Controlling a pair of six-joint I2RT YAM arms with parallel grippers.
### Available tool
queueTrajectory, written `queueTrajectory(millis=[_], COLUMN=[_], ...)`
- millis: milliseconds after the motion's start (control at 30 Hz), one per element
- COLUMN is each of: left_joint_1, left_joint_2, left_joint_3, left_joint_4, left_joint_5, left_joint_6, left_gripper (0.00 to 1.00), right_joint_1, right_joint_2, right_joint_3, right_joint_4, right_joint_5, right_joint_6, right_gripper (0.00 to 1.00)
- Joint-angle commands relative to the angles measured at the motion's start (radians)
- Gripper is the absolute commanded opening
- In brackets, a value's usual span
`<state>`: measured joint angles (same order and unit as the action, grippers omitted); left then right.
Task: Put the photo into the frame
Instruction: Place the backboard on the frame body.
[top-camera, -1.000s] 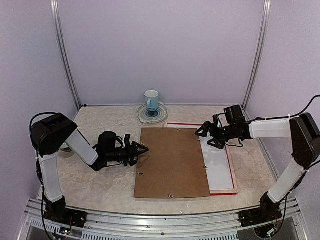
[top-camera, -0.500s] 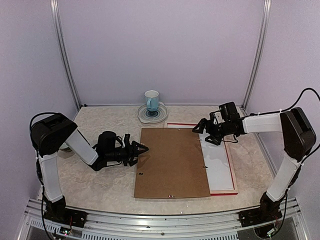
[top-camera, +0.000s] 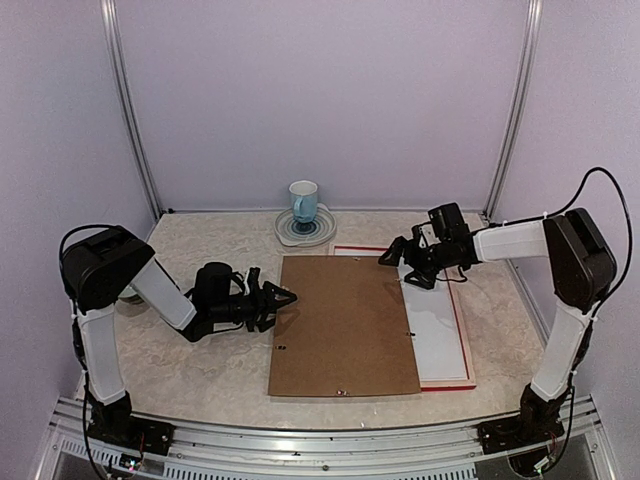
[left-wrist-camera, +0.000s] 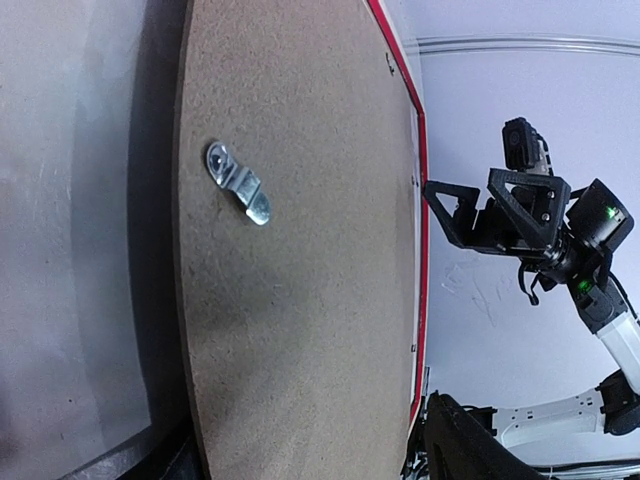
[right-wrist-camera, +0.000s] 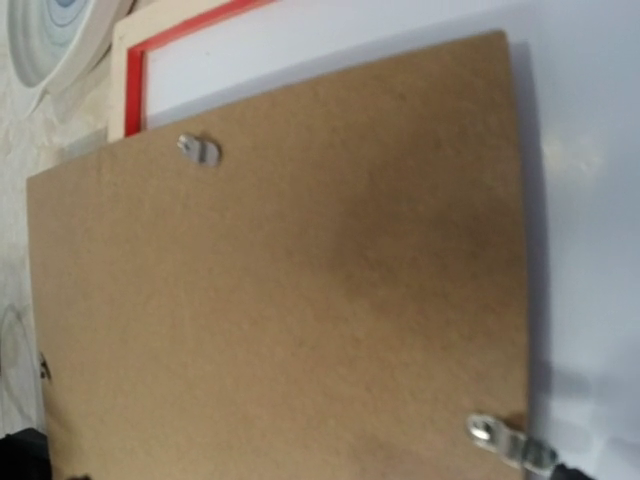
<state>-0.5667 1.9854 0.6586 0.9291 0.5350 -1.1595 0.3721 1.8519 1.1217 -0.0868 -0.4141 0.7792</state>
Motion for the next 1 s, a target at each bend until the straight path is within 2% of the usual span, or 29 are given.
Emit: queueTrajectory(millis=[0,967], left_joint_1=[0.007,0.014], left_joint_2=[-0.002,0.026], left_joint_3=[-0.005,-0.012], left_joint_4=[0.027,0.067], left_joint_5=[0.014,0.031], left_joint_6=[0.005,-0.013], left_gripper=[0.67,0.67], right_joint_1=[0.016,0.051], right_joint_2=[0.036,0.139], right_joint_3=[0.059,0.2], right_joint_4=[-0.02,-0.117], right_joint_5=[0.008,0.063], right_joint_6=[-0.001,-0.056], right_gripper=[0.99,0.99])
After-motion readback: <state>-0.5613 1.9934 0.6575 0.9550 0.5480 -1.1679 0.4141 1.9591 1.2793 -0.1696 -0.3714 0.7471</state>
